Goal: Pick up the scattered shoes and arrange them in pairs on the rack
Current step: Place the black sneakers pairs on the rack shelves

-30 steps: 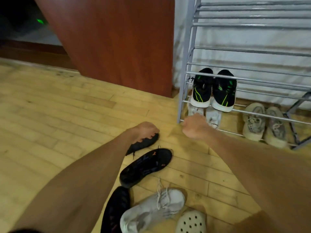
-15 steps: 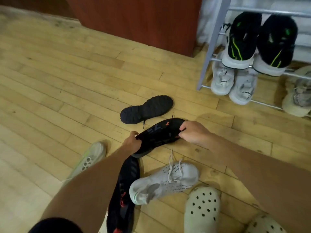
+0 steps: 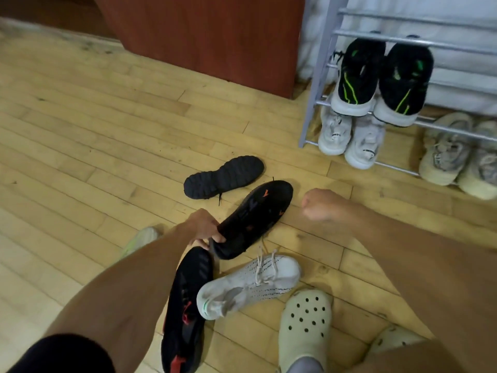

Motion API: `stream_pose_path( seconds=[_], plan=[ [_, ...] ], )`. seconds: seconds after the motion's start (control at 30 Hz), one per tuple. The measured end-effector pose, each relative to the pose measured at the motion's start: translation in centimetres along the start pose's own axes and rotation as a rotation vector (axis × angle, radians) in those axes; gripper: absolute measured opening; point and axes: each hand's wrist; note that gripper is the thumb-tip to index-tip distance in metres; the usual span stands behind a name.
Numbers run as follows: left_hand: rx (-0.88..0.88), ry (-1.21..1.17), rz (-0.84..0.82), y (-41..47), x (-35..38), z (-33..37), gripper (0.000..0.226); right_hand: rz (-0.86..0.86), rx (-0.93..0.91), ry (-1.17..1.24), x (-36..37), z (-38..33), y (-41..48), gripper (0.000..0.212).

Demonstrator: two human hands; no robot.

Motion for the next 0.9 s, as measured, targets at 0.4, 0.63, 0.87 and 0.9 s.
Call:
stream_pose_path(
  seconds=[0.4,0.63,0.87,0.9],
  plan=[
    [0.582,-0.182,0.005,-12.4,2.5,19.1,0.028,0.291,-0.085,0.323,-12.0,5.0,-14.4,0.051],
    [0.757,-0.124,-0.06,-19.8,8.0,29.5,0.024,0.455,-0.153,0.94,-15.0,13.1,-22.4,0.024],
    [0.822,0.102,-0.119,-23.6,17.0,35.8,0.031,0.582,-0.095,1.015,-14.7,22.6,-26.4,0.025],
    [0.826,0.102,-0.123,-23.9,18.4,36.3,0.032,0.589,-0.085,1.027,-14.5,23.9,-26.6,0.027]
  ],
)
Point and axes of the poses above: each hand's wrist, its own y-axis towards the middle knuckle, its own x-axis out of the palm, z = x × y, and after that the axes turned 6 degrees about x, right-handed
